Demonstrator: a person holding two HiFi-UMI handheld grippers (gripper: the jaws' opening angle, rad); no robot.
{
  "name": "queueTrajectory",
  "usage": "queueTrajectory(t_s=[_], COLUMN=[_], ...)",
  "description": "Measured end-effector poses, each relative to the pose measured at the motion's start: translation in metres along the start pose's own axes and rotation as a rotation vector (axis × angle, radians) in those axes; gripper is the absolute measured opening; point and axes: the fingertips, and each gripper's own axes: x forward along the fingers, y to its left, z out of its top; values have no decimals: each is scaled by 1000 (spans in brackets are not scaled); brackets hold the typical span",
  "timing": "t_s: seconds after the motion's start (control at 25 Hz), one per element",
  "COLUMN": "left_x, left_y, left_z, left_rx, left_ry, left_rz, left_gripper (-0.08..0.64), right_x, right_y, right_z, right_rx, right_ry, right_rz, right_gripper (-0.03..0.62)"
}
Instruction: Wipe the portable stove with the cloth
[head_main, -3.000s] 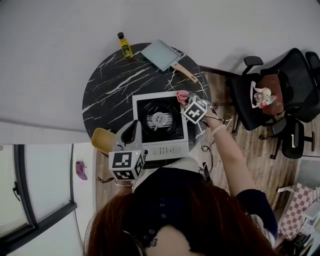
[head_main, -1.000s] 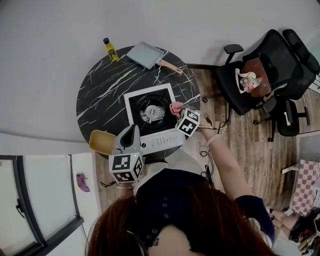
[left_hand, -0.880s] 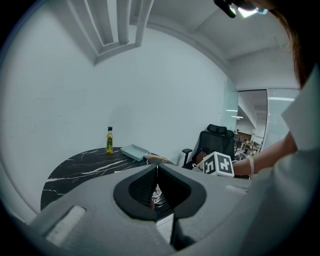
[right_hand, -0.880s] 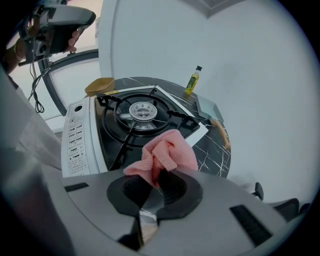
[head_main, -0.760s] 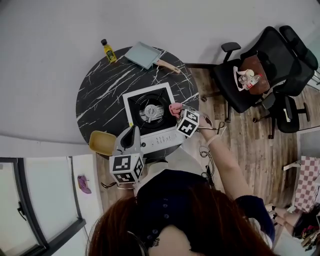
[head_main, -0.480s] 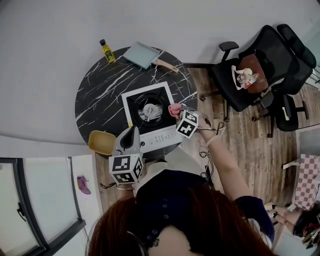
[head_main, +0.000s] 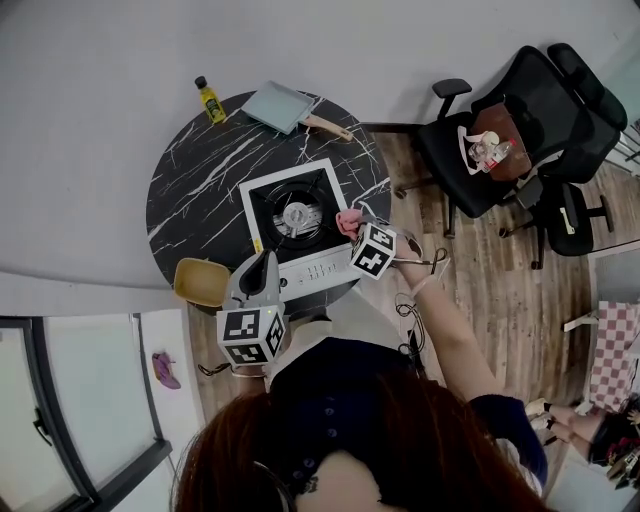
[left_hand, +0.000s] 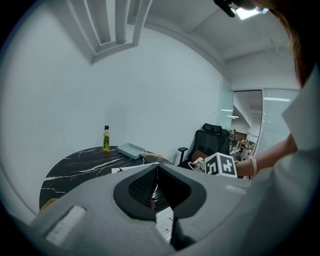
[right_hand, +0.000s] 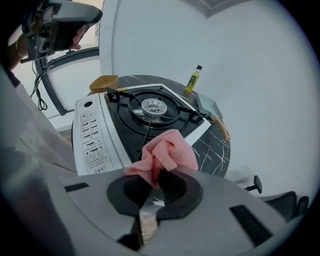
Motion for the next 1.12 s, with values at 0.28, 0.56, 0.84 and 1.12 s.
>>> queueTrajectory(t_s=[0.28,0.56,0.84,1.12], left_x=[-5,-14,-27,-41], left_y=[-1,0,-1,3], left_z=[-4,-9,-11,-18], left_rx=[11,20,30,35], left_ry=[8,13,8,9], left_rz=[-14,-25,-33,-30], left_gripper=[14,14,14,14], right_x=[-9,-14,-21,-26], right_y=[12,21,29,40], right_z=[-3,-8,-14,-23], right_rx=[22,63,67,59], right_ry=[7,7,25,41], right_rz=[-3,-16,-58,-100], right_gripper=[31,31,31,31])
